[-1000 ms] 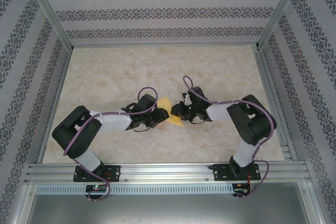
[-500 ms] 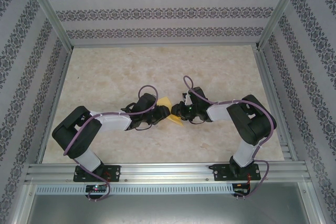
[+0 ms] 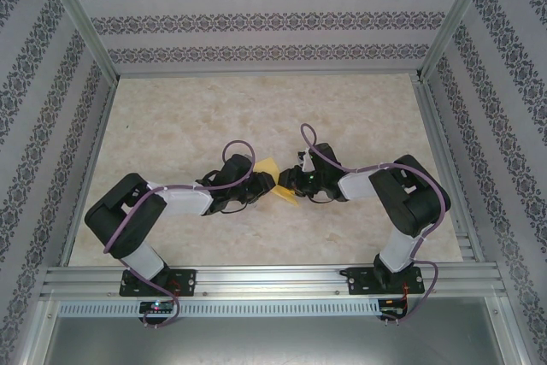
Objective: Fold a paper plane with a square sheet of paper (pick it up from the middle)
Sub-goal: Fold the wing for the fifth time at the center of the table.
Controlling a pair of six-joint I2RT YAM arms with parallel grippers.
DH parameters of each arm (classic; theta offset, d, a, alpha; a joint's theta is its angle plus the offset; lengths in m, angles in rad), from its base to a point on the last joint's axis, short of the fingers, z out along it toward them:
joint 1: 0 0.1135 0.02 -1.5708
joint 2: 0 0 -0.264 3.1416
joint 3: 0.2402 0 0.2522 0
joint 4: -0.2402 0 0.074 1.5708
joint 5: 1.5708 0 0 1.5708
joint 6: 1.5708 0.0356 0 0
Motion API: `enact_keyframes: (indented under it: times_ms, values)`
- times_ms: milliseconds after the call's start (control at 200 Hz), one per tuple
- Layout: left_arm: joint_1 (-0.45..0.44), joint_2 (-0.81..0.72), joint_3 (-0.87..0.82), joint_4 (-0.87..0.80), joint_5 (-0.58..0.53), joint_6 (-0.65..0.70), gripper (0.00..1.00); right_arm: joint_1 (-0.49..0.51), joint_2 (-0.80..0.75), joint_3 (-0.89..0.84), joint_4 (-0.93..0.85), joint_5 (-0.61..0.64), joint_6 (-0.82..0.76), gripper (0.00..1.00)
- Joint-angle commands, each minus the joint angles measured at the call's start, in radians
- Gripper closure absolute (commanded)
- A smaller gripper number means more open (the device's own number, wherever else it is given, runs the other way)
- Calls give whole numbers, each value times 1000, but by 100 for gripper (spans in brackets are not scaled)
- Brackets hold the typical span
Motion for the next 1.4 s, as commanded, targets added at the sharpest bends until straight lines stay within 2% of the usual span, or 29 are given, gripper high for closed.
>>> enact_keyframes:
  times_ms: [0,155,295,465,654,784,894,1079,1134,1199,1394]
  values:
    - [-20,22,-10,83,-24,-36,67,-3,-7,-28,-10,31,15,69]
    - [-25,41,-8,104,-39,-57,74,-8,-40,-37,-13,45,12,69]
    - [-26,45,-4,77,-53,-57,82,-17,-95,-56,-5,61,-25,64]
    - [-28,42,8,28,-57,-51,89,-20,-213,-67,-85,131,-175,51]
    - [-28,27,56,-96,-60,-25,90,18,-371,-86,-203,279,-409,35]
    - [-26,4,93,-203,-69,10,90,126,-452,-106,-197,409,-545,35]
    - [-15,-11,114,-273,-71,31,90,213,-461,-121,-175,522,-629,38]
    - [22,-33,118,-321,-49,48,90,252,-422,-155,-84,533,-722,39]
    - [31,-43,118,-331,-44,52,90,270,-400,-152,-72,515,-786,38]
    - [46,-52,118,-343,-32,56,90,307,-379,-151,-50,555,-872,38]
    - [80,-63,126,-365,1,61,90,349,-292,-100,-15,558,-1006,39]
